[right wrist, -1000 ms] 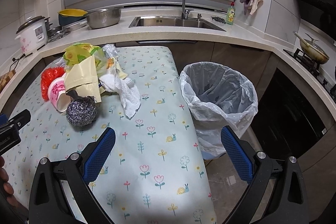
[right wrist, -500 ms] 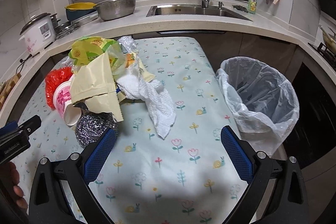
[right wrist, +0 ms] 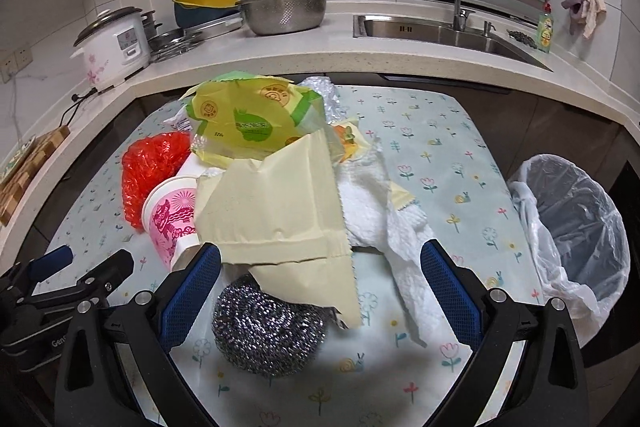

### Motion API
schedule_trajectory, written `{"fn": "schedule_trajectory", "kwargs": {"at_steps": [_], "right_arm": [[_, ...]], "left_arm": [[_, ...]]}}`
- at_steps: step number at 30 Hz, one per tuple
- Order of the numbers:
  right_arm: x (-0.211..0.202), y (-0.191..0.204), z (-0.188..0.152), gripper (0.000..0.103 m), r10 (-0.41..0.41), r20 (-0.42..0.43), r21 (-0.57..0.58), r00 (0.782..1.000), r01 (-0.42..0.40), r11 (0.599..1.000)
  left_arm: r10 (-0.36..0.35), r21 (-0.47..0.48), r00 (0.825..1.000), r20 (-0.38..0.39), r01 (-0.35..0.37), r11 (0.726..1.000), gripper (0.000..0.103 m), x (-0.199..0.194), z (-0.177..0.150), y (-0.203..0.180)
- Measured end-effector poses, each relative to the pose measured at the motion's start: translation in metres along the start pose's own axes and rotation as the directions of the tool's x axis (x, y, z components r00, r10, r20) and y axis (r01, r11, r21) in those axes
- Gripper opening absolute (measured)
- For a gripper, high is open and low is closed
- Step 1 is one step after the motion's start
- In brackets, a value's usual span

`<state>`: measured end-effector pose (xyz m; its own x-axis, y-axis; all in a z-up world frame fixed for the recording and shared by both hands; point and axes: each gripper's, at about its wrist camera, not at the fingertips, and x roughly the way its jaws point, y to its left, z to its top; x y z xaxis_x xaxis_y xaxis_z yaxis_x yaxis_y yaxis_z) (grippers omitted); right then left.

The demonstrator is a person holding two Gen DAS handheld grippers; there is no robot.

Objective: Collect trash
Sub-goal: 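Grasp the pink paper cup with the left tool while the right tool grasps the beige packet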

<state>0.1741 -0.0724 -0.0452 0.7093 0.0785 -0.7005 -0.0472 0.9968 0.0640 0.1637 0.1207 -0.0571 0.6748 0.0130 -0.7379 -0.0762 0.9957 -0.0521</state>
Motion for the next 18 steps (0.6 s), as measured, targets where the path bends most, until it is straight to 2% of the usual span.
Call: {"fn": "schedule_trajectory", "kwargs": {"at_steps": [1,2,3,7,8,9,12,18], "right_arm": [[0.005,0.003,0.001,0.095,0.008,-0.006,-0.004,1.000,-0.008,1.000],[0.009,0.005,0.002,0.088,0.018,-0.016,-0.008,1.000,-0.018,1.000],[0.013,0.006,0.000,0.080,0.029,-0.026,-0.009,0.999,-0.029,1.000],[0.018,0.010,-0.002,0.055,0.070,-0.039,-0.006,0.997,-0.070,0.998],[0.017,0.010,-0.003,0.043,0.068,-0.039,-0.005,0.997,-0.068,0.998],[0.016,0.009,-0.003,0.036,0.072,-0.040,0.001,0.997,-0.072,0.997],[0.011,0.004,-0.004,0.031,0.085,-0.024,0.020,0.996,-0.084,0.996],[-0.009,-0.012,0.002,0.026,0.061,0.042,0.040,0.997,-0.063,0.997]], "left_arm": [[-0.004,-0.002,1.000,-0.003,0.004,1.000,0.096,0.002,0.001,0.001],[-0.007,-0.005,1.000,-0.006,0.007,1.000,0.096,0.004,0.002,0.002],[-0.009,-0.012,1.000,-0.009,0.009,1.000,0.096,0.006,0.004,0.004],[-0.021,-0.029,1.000,-0.015,0.020,0.999,0.096,0.010,0.009,0.007],[-0.025,-0.030,1.000,-0.016,0.024,0.999,0.096,0.012,0.010,0.007],[-0.030,-0.031,0.999,-0.019,0.029,0.999,0.096,0.013,0.011,0.006],[-0.048,-0.030,0.998,-0.034,0.047,0.998,0.096,0.018,0.012,0.001],[-0.116,-0.017,0.990,-0.078,0.115,0.993,0.096,0.031,0.011,-0.019]]}}
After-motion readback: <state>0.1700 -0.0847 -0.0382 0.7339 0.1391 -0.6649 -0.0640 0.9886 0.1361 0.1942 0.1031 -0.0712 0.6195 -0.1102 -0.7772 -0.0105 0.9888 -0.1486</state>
